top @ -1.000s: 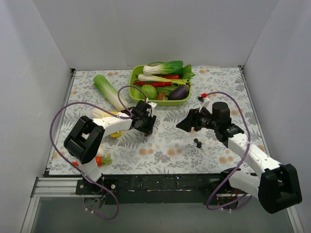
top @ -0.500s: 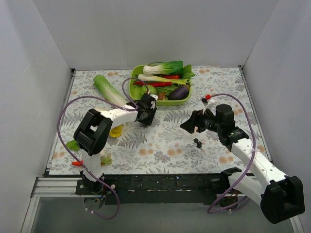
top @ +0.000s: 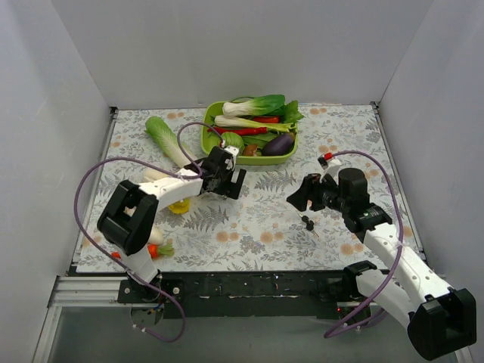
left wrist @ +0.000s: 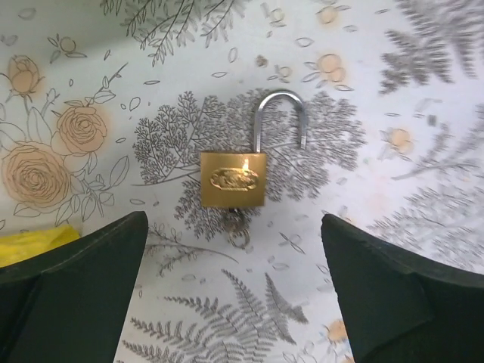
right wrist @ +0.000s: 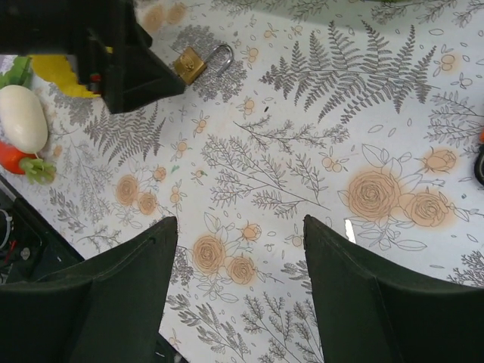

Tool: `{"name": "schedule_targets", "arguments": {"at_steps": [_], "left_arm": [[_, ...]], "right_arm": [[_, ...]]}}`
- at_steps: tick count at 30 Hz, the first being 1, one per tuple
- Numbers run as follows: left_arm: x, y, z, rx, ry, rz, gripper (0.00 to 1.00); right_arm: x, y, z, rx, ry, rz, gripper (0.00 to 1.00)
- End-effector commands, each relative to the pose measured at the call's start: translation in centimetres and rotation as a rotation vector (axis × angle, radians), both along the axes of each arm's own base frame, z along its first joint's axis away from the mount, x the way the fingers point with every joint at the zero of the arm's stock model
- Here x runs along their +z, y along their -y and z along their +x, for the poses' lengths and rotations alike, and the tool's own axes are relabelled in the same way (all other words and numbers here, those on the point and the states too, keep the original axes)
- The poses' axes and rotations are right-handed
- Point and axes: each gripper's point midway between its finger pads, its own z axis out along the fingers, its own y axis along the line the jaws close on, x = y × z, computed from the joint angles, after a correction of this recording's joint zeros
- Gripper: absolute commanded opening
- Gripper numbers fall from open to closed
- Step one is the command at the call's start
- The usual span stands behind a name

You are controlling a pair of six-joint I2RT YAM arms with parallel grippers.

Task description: Unlock with the key

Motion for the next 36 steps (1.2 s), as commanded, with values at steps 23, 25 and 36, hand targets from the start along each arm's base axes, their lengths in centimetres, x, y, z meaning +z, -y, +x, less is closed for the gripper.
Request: {"name": "schedule_targets", "arguments": {"at_steps": [23, 25, 36], "left_arm": [[18.5, 6.8, -0.4, -0.203, 0.349, -0.549, 0.98], [17.5, 7.4, -0.9, -0.217, 0.382, -0.455, 0.98], [17.4, 10.8, -4.4, -0.338, 0.342, -0.498, 0.98]], "right_arm": [[-7.7, 4.0, -0.7, -0.23, -0.281, -0.356, 0.67], [-8.6, 4.1, -0.6, -0.254, -0.302, -0.373, 0.67], [-10.5, 5.5, 1.3, -0.25, -0.256, -0.535, 0.65]]}}
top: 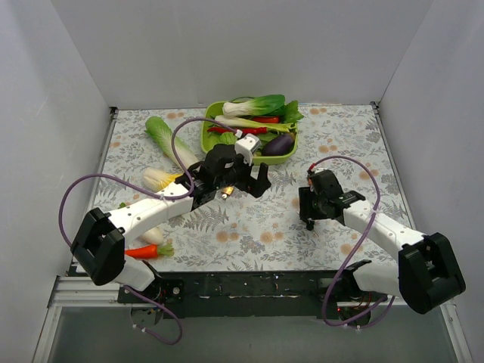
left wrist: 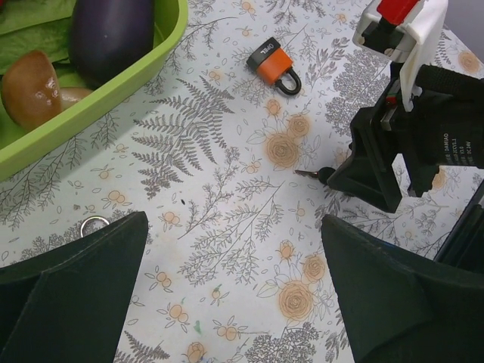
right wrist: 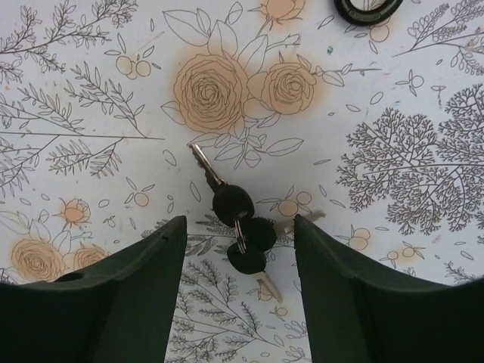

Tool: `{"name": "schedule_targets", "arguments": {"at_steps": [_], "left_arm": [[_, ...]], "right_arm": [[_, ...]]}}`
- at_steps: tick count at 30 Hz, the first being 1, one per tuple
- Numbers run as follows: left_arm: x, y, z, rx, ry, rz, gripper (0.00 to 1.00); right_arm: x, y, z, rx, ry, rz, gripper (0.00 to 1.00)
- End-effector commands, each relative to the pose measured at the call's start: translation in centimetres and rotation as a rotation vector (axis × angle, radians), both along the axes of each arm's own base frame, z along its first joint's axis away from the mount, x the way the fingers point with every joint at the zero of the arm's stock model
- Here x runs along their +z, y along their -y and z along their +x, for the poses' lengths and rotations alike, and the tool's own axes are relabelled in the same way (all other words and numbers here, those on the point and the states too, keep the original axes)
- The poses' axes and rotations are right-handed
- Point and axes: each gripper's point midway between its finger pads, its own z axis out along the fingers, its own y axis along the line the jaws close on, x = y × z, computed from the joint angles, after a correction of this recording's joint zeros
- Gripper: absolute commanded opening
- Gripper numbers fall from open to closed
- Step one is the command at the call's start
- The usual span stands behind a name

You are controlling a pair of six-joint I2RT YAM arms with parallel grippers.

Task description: Unlock with the key

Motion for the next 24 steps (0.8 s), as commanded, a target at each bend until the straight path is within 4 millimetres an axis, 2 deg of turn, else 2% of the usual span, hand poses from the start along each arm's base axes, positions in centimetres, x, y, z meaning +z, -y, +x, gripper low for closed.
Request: {"name": "schedule_targets", "arguments": {"at_steps": [1, 5, 8, 15, 24], "left_arm": [[1.6, -0.1, 0.4, 0.001, 0.021, -0.03, 0.98], [1.1, 0.3, 0.2, -0.014, -0.018, -0.037, 0.98], [0.9, 0.3, 0.3, -0.014, -0.025, -0.035, 0.98], [1.0, 0.2, 0.2, -0.019, -0.018, -0.031, 0.98], [1.6, -0.1, 0.5, -0.009, -0.001, -0.033, 0.98]], "right_arm": [[0.5, -0.3, 2.0, 0.054, 0.072, -0.041, 0.64], [-0.6, -0.4, 1.8, 0.091, 0.033, -0.055, 0.56], [-0.8, -1.6, 1.4, 0.137, 0.029, -0.007, 0.55], [-1.2, -1.1, 1.8, 0.16, 0.031, -0.072, 0.55], [-1.7, -1.2, 1.4, 0.207, -0.004, -0.161, 0.48]]}}
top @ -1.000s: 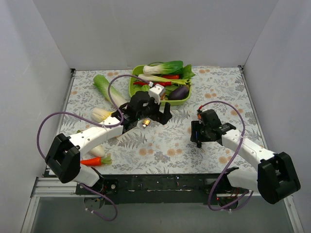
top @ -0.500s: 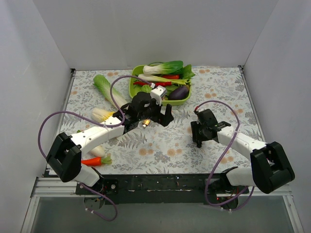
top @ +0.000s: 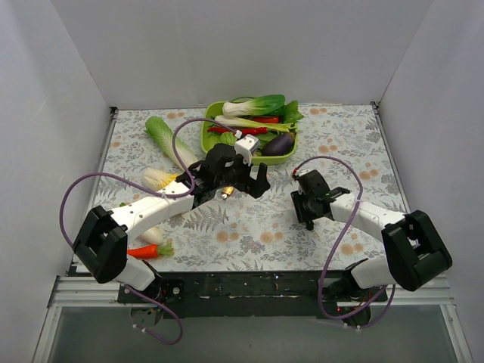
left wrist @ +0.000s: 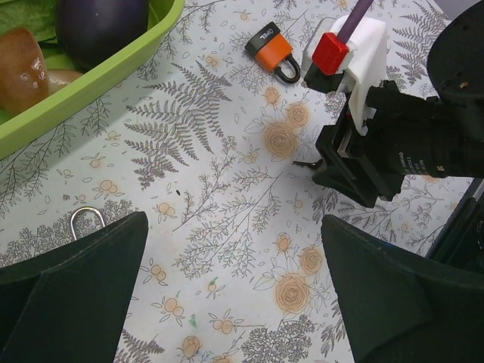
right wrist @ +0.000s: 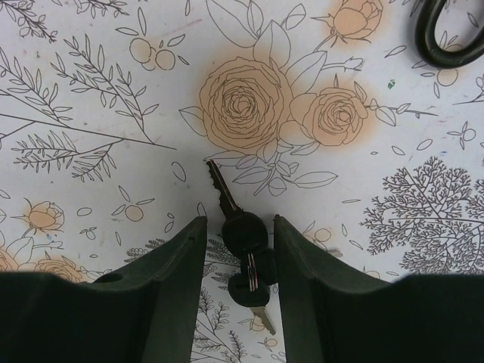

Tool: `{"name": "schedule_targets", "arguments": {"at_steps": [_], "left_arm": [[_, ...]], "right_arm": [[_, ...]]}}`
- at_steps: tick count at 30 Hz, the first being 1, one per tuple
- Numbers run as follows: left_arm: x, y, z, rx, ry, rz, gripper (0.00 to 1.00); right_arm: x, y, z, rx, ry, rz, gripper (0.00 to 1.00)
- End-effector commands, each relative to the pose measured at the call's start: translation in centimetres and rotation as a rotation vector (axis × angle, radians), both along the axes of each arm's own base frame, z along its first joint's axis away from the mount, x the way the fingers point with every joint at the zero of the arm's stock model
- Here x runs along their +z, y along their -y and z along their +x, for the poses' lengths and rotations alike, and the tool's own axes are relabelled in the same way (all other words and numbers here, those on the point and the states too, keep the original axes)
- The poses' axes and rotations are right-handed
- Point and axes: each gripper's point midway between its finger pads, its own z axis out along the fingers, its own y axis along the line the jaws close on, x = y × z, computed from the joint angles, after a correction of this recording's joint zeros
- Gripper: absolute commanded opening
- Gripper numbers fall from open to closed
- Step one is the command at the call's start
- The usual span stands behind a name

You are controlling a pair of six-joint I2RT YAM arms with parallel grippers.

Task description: Unlock with the key

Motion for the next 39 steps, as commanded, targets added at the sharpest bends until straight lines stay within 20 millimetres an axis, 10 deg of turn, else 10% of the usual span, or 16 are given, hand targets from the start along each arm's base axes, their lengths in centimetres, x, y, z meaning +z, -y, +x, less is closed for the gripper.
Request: {"name": "schedule_targets", "arguments": {"at_steps": [1, 20, 39], "left_arm": [[2.8, 0.0, 0.6, 0.005, 0.055, -0.036, 0.98], [6.7, 0.2, -1.2, -0.06, 0.086, -0.142, 0.98], [-2.8, 3.1, -1.8, -0.177, -0.525, -0.248, 0.98]], "right_arm": [[0.8, -0.2, 0.6, 0.026, 0.018, -0.043, 0.47], [0.1, -0.6, -1.5, -0.019, -0.08, 0.0, 0.3], [5.7, -4.9, 1.3, 0.12, 0.184, 0.25, 0.22]]}}
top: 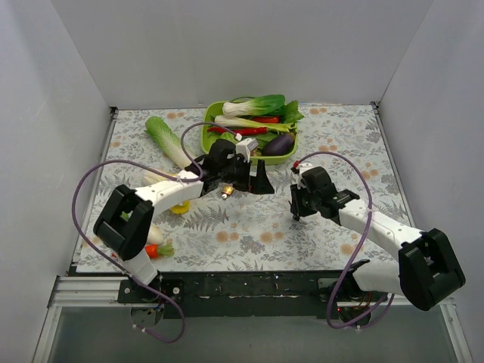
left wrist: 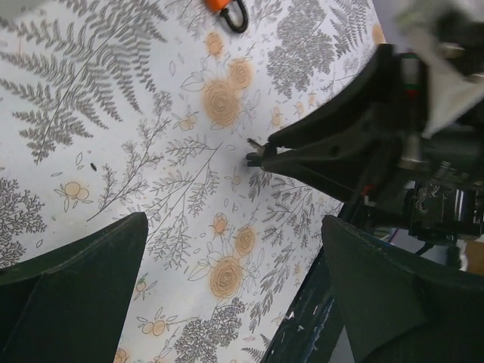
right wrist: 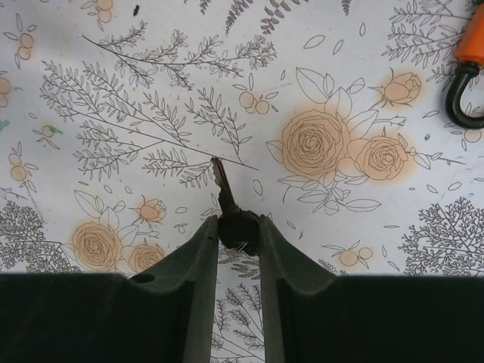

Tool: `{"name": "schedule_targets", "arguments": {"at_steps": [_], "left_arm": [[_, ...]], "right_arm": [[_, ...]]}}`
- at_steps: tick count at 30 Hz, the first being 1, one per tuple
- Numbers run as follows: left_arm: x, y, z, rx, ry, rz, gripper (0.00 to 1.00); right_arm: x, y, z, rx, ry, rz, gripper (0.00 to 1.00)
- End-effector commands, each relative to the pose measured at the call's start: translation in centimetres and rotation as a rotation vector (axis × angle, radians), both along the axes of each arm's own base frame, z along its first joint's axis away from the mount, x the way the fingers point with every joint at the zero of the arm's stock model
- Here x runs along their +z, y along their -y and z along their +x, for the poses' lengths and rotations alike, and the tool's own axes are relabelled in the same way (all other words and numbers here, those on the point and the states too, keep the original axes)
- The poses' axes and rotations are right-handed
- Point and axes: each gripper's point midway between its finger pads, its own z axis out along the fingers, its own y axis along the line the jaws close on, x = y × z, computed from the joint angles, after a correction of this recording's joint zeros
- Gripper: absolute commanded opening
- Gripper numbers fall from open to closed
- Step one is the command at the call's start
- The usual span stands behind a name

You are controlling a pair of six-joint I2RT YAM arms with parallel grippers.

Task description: Unlock with the key

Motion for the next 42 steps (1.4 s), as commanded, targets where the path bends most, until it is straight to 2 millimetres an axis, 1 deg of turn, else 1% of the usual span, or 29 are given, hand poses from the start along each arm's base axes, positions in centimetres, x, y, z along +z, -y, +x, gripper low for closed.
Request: {"name": "schedule_targets", "arguments": {"at_steps": [1, 2, 3, 5, 6, 12, 17, 21, 25, 27, 30, 34, 36, 42], "left_arm": [[-0.2, 1.0, -0.7, -0.074, -0.193, -0.088, 0.98], [-0.8, 1.0, -1.0, -0.08, -0.219, -0.087, 0.98], [-1.5, 1.2, -1.1, -0.087, -0.243, -0.089, 0.98], [-1.9, 1.4, -1.8, -0.11, -0.301, -0.103, 0.98], [-1.9, 1.8, -1.7, -0.124, -0.298, -0.125, 0.98], [-2.4, 2.1, -2.5, -0.158, -0.353, -0.157, 0.97], [-4.3, 2.0, -2.1, -0.13, -0.389, -0.109, 0.93], [-5.1, 1.9, -2.0, -0.109, -0.414, -0.09, 0.89], [-5.6, 1.8, -1.7, -0.092, -0.404, -0.068, 0.82], [-5.5, 1.7, -1.7, -0.093, -0.402, -0.068, 0.8], [-5.4, 1.8, -1.8, -0.098, -0.403, -0.071, 0.72], [-5.5, 1.7, -1.5, -0.087, -0.391, -0.063, 0.69], [-5.9, 1.5, -1.5, -0.077, -0.398, -0.043, 0.68], [-6.3, 1.5, -1.6, -0.075, -0.407, -0.037, 0.59]], "right_arm": [[2.0, -1.5, 1.0, 0.056, 0.108, 0.071, 0.23], [2.3, -2.2, 0.8, 0.092, 0.112, 0.099, 0.22], [2.5, -2.4, 0.8, 0.106, 0.12, 0.105, 0.23], [2.7, -3.0, 0.6, 0.149, 0.128, 0.114, 0.22], [2.7, -3.3, 0.5, 0.164, 0.131, 0.116, 0.23], [2.9, -4.6, -0.1, 0.214, 0.142, 0.127, 0.22], [3.8, -5.7, -0.1, 0.236, 0.176, 0.152, 0.22], [4.4, -6.4, -0.2, 0.261, 0.192, 0.155, 0.21], [5.1, -6.8, 0.0, 0.271, 0.212, 0.158, 0.21], [5.2, -6.8, 0.0, 0.277, 0.214, 0.156, 0.21], [5.5, -6.9, 0.0, 0.278, 0.222, 0.156, 0.21], [5.7, -7.0, -0.1, 0.28, 0.229, 0.161, 0.21], [5.8, -7.2, -0.3, 0.282, 0.231, 0.166, 0.21], [5.8, -7.8, -0.6, 0.306, 0.231, 0.172, 0.21]]}}
